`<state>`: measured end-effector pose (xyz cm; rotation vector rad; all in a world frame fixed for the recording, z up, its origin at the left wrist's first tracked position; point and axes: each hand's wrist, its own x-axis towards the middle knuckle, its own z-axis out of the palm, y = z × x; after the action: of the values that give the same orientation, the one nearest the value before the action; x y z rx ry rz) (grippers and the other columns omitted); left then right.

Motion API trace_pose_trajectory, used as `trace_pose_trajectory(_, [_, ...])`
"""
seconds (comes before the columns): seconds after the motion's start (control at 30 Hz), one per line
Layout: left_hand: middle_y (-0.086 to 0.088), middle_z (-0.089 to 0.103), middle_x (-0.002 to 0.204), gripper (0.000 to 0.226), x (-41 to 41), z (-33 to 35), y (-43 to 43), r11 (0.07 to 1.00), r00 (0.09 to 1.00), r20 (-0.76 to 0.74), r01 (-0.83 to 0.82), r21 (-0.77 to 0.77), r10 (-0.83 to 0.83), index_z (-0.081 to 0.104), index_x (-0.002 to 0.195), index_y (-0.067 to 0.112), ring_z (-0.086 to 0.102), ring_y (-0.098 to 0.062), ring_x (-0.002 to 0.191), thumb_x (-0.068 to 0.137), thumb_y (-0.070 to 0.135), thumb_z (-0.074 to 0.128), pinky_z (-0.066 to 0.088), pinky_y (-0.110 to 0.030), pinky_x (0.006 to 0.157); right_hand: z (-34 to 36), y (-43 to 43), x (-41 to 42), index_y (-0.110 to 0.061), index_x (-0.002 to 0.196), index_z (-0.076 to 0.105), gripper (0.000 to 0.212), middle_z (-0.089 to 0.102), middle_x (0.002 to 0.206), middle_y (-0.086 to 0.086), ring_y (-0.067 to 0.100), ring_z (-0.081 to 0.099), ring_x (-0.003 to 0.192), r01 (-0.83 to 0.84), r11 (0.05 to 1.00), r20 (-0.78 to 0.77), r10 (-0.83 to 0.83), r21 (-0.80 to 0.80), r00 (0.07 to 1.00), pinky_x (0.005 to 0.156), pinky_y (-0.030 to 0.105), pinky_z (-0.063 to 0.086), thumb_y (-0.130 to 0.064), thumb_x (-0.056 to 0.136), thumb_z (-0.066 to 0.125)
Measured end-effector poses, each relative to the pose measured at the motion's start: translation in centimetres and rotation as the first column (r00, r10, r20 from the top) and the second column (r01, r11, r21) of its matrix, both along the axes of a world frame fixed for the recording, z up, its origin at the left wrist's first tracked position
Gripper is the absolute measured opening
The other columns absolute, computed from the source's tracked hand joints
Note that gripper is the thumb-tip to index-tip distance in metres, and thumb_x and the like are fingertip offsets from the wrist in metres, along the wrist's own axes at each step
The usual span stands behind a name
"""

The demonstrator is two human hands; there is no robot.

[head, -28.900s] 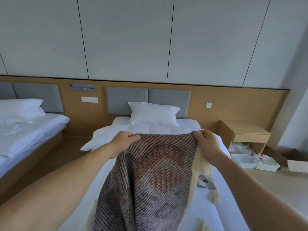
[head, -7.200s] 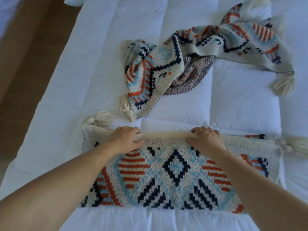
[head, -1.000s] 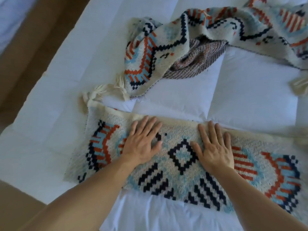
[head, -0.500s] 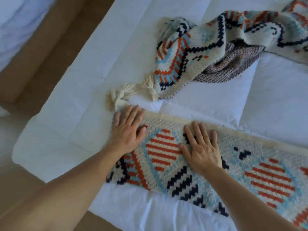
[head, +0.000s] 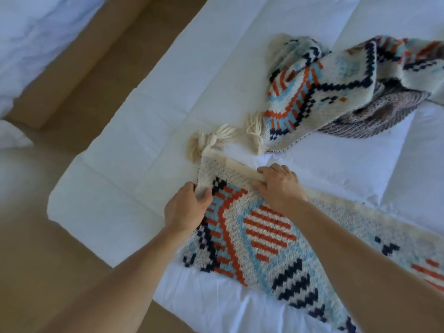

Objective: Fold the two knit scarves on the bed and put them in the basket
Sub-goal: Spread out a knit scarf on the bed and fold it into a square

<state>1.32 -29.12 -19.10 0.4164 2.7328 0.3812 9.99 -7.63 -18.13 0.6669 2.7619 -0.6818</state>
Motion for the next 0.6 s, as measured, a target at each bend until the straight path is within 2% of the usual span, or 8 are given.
trace_pose_trajectory(0.1, [0.004,0.051,0.061,0.041,-0.2,-0.1,-0.6,0.999,0.999,0.022,0.047,0.017,-0.048,0.045,0.083,0.017,0.043,-0.011,0.048,0.098,0.054,0.038,0.039,-0.027,0.044,0.3,0.4,-1.7,-0.020,0.107,0.064,0.023,0.062,0.090,-0.001,0.017,0.059,0.081,0.074,0.986,0.101,-0.059,-0.150,0.993,0.076,0.034,0.052,-0.039,0.096,0.056])
trace_pose_trajectory(0.17, [0.006,0.048,0.059,0.040,-0.6,-0.2,-0.7,0.997,0.998,0.016,0.068,0.046,-0.069,0.044,0.085,0.017,0.042,-0.010,0.046,0.099,0.053,0.036,0.035,-0.025,0.042,0.3,1.1,-2.6,-0.018,0.103,0.064,0.021,0.064,0.086,-0.001,0.015,0.060,0.072,0.139,0.970,0.079,-0.125,-0.198,0.989,0.058,0.026,0.046,-0.036,0.096,0.056])
trace_pose_trajectory(0.2, [0.007,0.048,0.058,0.040,-0.8,-0.2,-0.8,0.996,0.998,0.008,0.066,0.053,-0.066,0.043,0.086,0.016,0.042,-0.010,0.045,0.099,0.054,0.036,0.033,-0.025,0.043,0.2,1.3,-2.9,-0.019,0.100,0.065,0.021,0.064,0.085,-0.001,0.015,0.060,0.073,0.164,0.969,0.043,-0.158,-0.184,0.986,0.057,0.025,0.043,-0.037,0.096,0.056])
trace_pose_trajectory(0.3, [0.007,0.053,0.062,0.038,-0.7,-0.6,-1.0,0.996,0.999,0.022,0.031,0.081,-0.033,0.042,0.097,0.019,0.049,-0.009,0.049,0.097,0.057,0.038,0.039,-0.026,0.043,-1.3,1.2,-2.5,-0.022,0.106,0.068,0.025,0.066,0.098,-0.001,0.021,0.060,0.095,0.153,0.987,-0.021,-0.154,-0.039,0.988,0.085,0.036,0.047,-0.041,0.093,0.059])
trace_pose_trajectory(0.37, [0.004,0.060,0.072,0.045,-0.6,-0.8,-1.0,0.995,0.996,0.087,-0.004,0.104,-0.006,0.043,0.101,0.020,0.059,-0.012,0.058,0.093,0.064,0.037,0.053,-0.034,0.051,-2.2,0.6,-1.4,-0.024,0.121,0.064,0.035,0.064,0.114,0.001,0.024,0.054,0.110,0.134,0.988,-0.012,-0.134,0.072,0.991,0.098,0.042,0.039,-0.044,0.094,0.056])
trace_pose_trajectory(0.43, [0.000,0.063,0.079,0.056,-0.7,-0.8,-1.2,0.996,0.986,0.165,0.005,0.091,-0.020,0.045,0.101,0.019,0.062,-0.016,0.066,0.087,0.072,0.034,0.058,-0.037,0.061,-2.0,-0.4,-0.1,-0.021,0.135,0.052,0.047,0.056,0.132,0.005,0.028,0.046,0.125,0.121,0.975,-0.108,-0.102,0.188,0.989,0.107,0.047,0.031,-0.045,0.095,0.052])
trace_pose_trajectory(0.5, [-0.001,0.062,0.084,0.069,-1.2,-0.3,-1.5,0.997,0.960,0.273,0.041,0.061,-0.056,0.049,0.106,0.013,0.060,-0.016,0.071,0.083,0.076,0.034,0.055,-0.033,0.064,-1.2,-2.3,1.6,-0.020,0.149,0.032,0.059,0.035,0.152,0.007,0.027,0.027,0.144,0.077,0.968,-0.196,-0.029,0.241,0.980,0.117,0.052,0.017,-0.049,0.098,0.041])
trace_pose_trajectory(0.6, [-0.004,0.064,0.101,0.077,-1.2,0.5,-1.7,0.995,0.888,0.459,-0.014,0.098,-0.032,0.048,0.126,0.005,0.063,-0.019,0.086,0.086,0.071,0.046,0.056,-0.034,0.077,-0.7,-6.3,6.0,-0.030,0.156,0.005,0.065,0.001,0.165,0.002,0.023,-0.003,0.151,-0.108,0.972,-0.149,0.140,0.208,0.979,0.119,0.052,0.001,-0.059,0.099,0.019])
